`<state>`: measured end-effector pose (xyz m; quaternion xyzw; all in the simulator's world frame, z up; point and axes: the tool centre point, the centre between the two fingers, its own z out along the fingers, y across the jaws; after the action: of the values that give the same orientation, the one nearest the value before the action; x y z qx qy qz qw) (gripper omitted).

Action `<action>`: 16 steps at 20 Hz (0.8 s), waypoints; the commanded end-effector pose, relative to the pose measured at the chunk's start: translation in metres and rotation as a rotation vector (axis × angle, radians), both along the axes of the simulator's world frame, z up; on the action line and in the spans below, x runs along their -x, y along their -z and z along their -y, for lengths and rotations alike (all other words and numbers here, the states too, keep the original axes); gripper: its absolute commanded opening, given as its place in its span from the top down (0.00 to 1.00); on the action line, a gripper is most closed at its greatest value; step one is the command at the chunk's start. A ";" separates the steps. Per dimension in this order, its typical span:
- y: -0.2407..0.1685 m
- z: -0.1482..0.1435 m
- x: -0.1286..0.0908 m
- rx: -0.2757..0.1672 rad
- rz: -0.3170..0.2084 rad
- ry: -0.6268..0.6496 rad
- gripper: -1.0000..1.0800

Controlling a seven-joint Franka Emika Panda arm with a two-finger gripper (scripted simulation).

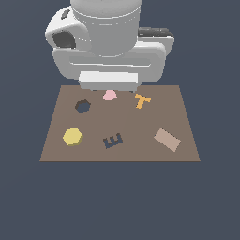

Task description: Insert a designated object into the corresponding slot on a board.

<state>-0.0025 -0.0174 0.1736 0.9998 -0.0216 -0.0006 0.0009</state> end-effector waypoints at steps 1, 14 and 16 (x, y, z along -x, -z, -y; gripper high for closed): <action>0.000 0.000 0.000 0.000 0.000 0.000 0.04; 0.031 0.031 -0.022 0.001 0.000 0.063 0.04; 0.041 0.041 -0.029 0.001 0.001 0.084 0.04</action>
<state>0.0214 -0.0505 0.1401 0.9984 -0.0558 -0.0001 0.0013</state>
